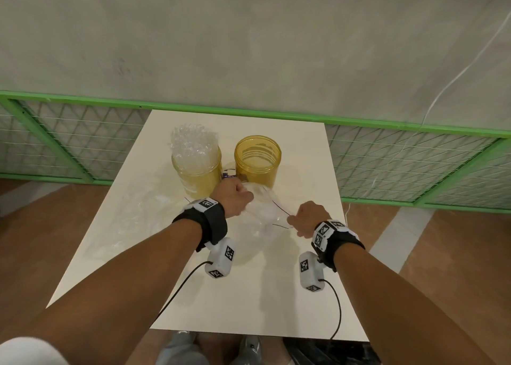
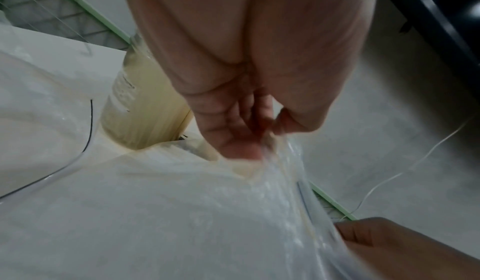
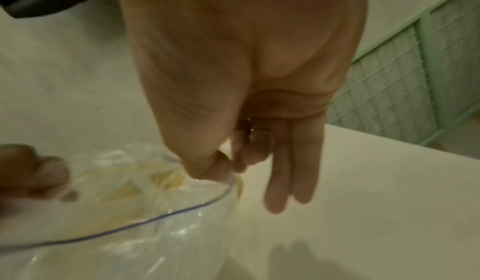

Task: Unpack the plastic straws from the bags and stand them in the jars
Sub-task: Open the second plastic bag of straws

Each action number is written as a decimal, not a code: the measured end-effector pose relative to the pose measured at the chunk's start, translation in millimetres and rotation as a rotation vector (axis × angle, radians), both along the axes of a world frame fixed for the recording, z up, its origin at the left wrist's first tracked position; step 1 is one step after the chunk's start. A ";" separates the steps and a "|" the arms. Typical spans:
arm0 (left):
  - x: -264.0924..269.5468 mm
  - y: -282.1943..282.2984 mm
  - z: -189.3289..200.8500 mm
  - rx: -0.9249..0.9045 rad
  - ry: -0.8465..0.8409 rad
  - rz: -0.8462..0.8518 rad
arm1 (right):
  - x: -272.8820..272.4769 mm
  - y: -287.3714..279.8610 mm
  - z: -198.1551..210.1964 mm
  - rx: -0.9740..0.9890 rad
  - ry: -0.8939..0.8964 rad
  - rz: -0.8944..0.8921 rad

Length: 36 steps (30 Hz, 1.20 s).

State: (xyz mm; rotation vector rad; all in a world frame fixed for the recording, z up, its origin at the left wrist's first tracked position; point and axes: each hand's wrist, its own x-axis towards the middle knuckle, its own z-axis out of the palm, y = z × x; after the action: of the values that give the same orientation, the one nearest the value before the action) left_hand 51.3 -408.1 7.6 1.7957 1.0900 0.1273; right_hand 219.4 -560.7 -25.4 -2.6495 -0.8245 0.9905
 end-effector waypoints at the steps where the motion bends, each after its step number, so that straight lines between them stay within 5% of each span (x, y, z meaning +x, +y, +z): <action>1: -0.7 3.2 -0.6 0.090 0.030 0.032 | 7.4 -5.0 -3.2 -0.047 -0.052 0.015; 4: -3.3 10.4 -3.8 0.197 0.071 0.086 | 21.4 -16.7 -7.6 -0.132 -0.165 0.076; 10: 2.5 -1.7 -13.2 0.217 0.006 -0.212 | 7.7 -12.7 -16.4 -0.017 -0.215 0.145; 15: 4.0 -3.7 -12.6 0.415 -0.186 -0.079 | 13.6 -22.7 -24.9 -0.154 -0.246 0.087; 20: 13.8 -21.9 -24.4 0.260 -0.075 -0.277 | 11.7 -9.8 -12.0 0.009 -0.262 0.016; 26: 24.5 -34.2 -34.9 0.037 -0.127 -0.239 | 1.8 -4.5 -25.0 0.197 0.101 0.158; 28: 27.1 -31.3 -33.5 -0.073 -0.193 -0.179 | 3.1 -7.2 -36.8 0.207 0.130 0.177; 30: 25.8 -21.5 -37.0 0.021 -0.200 -0.134 | 3.7 -7.9 -40.8 0.147 0.099 0.239; 32: 20.3 -5.3 -45.5 0.222 -0.075 -0.203 | 4.2 -5.3 -42.2 0.090 0.067 0.339; 36: -0.1 13.6 -77.8 0.479 0.517 -0.688 | 1.5 5.2 -48.6 0.060 -0.001 0.467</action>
State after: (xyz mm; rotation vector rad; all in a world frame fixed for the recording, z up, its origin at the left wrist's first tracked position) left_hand 51.2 -394.5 -70.2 2.6358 0.7460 -0.5616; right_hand 220.8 -555.5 -74.0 -2.4548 -1.4917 1.0370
